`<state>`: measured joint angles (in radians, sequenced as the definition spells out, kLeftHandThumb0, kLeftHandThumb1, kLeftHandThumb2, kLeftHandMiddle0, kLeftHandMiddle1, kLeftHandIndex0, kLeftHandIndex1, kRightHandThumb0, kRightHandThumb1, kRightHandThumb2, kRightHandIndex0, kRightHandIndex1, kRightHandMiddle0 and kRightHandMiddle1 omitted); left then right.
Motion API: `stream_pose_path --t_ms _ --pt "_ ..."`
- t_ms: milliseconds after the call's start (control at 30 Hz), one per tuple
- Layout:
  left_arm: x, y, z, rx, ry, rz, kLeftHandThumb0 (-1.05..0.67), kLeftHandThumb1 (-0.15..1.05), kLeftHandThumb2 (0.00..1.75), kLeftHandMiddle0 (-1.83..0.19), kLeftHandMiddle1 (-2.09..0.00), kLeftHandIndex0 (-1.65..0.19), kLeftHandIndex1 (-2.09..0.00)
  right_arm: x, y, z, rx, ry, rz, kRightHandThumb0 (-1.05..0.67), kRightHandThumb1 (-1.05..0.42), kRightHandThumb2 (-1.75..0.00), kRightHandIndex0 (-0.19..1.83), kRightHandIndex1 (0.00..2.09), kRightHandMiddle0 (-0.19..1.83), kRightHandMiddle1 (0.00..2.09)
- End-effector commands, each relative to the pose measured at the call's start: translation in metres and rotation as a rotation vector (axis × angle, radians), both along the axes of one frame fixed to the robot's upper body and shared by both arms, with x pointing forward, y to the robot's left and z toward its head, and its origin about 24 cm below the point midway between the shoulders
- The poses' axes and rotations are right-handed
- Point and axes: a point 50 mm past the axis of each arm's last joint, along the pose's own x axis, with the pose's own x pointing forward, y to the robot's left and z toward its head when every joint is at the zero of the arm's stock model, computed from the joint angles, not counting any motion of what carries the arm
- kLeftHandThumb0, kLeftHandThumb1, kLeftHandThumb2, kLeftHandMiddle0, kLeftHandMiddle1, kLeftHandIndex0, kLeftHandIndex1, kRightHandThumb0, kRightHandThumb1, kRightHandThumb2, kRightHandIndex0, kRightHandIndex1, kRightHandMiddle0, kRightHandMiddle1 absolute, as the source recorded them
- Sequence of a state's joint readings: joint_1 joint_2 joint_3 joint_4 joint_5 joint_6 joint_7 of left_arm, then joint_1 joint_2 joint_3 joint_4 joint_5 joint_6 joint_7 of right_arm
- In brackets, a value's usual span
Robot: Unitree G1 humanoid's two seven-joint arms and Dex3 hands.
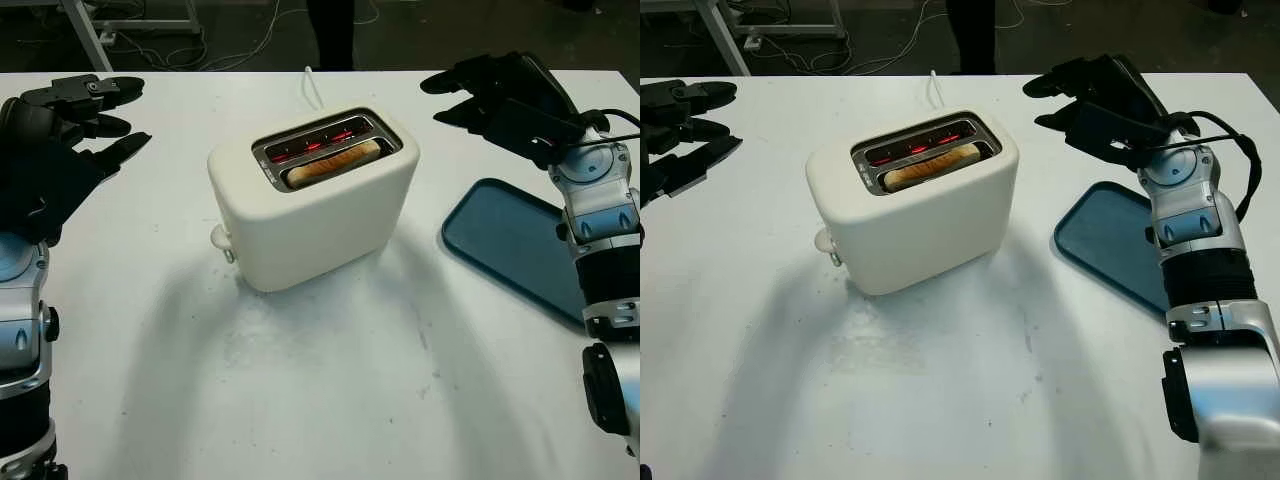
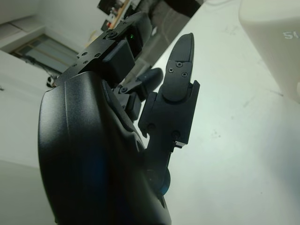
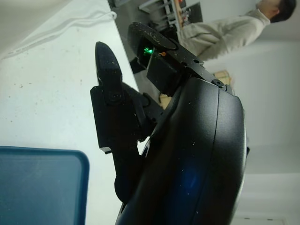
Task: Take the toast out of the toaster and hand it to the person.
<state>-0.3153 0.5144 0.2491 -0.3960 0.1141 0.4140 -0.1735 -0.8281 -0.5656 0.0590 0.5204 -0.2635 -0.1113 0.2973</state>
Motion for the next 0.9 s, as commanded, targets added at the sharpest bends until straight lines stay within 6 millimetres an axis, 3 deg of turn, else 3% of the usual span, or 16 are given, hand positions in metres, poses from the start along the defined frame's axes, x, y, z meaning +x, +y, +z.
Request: stream_pose_path --t_ms 0,867 --pt "-0.0012 0.0033 -0.0016 0.01 0.0 0.013 -0.41 0.92 0.13 -0.46 -0.86 -0.76 -0.03 -0.001 -0.0005 0.0066 0.013 -0.022 0.008 -0.27 -0.92 -0.06 1.05 0.19 0.91 0.01" --pt "-0.0005 0.0036 -0.002 -0.007 -0.008 0.004 -0.4 0.92 0.13 -0.48 -0.83 -0.75 -0.02 -0.0016 -0.0029 0.0078 0.022 -0.023 0.013 -0.28 -0.92 -0.05 1.06 0.21 0.94 0.01"
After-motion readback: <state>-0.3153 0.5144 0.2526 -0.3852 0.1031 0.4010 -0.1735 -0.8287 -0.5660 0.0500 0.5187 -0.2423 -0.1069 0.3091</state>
